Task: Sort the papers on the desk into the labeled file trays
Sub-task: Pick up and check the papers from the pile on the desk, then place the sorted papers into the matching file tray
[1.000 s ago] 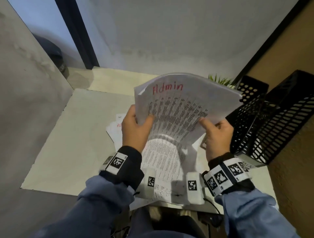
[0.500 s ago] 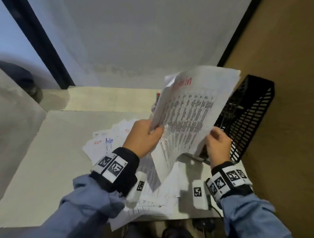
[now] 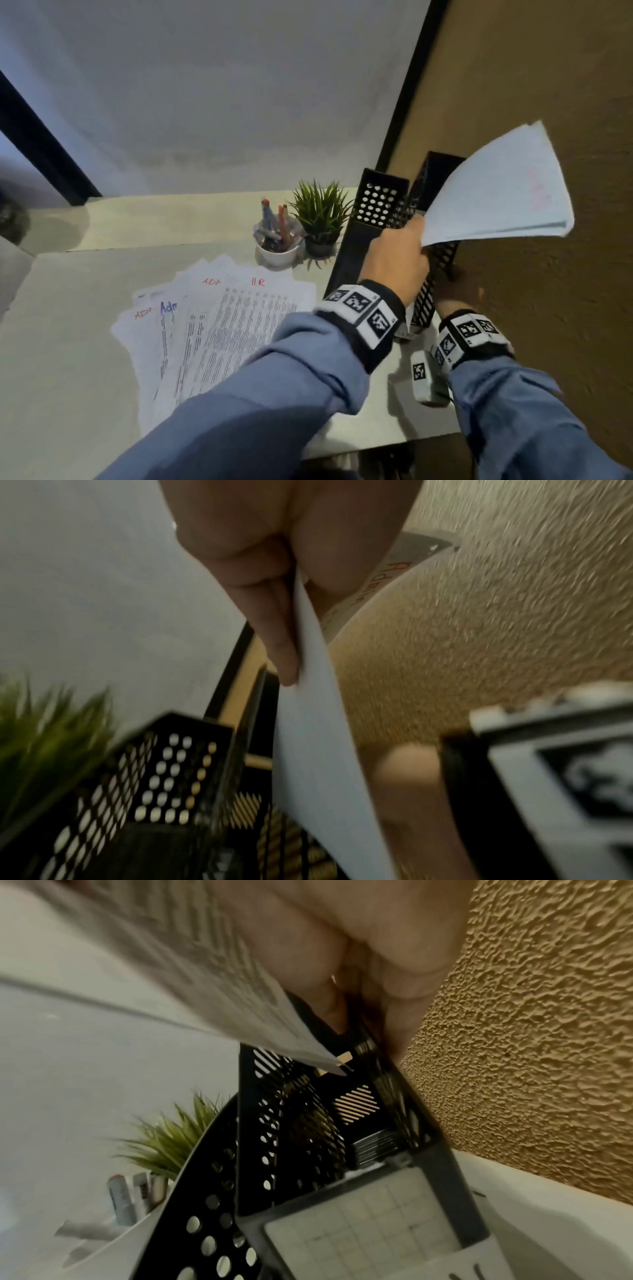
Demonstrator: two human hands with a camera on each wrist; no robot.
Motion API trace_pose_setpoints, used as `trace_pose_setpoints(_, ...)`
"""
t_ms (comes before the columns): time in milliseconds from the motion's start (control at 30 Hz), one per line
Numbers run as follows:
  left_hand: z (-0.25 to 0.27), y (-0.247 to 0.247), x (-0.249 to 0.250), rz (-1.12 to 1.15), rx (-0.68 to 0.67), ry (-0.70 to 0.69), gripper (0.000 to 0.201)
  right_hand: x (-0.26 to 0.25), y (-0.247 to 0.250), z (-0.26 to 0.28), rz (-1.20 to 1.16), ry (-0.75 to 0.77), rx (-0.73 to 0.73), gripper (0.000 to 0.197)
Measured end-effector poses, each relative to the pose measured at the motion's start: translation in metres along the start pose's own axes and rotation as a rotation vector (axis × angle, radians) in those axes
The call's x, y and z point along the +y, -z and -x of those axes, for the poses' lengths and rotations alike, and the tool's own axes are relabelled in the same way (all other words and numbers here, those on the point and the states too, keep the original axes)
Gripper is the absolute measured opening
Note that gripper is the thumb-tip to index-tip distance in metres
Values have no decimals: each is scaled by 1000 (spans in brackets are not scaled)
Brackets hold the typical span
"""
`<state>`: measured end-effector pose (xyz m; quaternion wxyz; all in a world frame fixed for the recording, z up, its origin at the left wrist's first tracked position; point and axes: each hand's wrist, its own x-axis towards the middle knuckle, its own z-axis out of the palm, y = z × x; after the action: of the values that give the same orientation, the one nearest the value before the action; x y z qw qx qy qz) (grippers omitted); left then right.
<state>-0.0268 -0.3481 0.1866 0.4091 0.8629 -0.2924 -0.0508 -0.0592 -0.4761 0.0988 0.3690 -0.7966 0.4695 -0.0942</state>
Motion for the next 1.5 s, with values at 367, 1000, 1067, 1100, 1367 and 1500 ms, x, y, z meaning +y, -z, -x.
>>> trace_pose_setpoints(367,-15,-99,-9,242,-159,417,40,7,14,4,-33,-115,-131,27)
trace_pose_setpoints(1000,5,-61,-28,239,-172,309,61,15,11,-3,-132,31,-33,33)
trace_pose_setpoints(1067,19,-37,-33,300,-97,231,63,3,22,5,-171,21,21,43)
trace_pose_setpoints(1100,27,-24,-41,355,-30,228,56,-5,28,10,-193,53,79,46)
trace_pose_setpoints(1367,109,38,-222,86,263,815,36,-57,-8,103,-390,691,73,29)
trace_pose_setpoints(1500,149,43,-276,-46,206,1010,57,-13,-105,123,-141,266,-496,15)
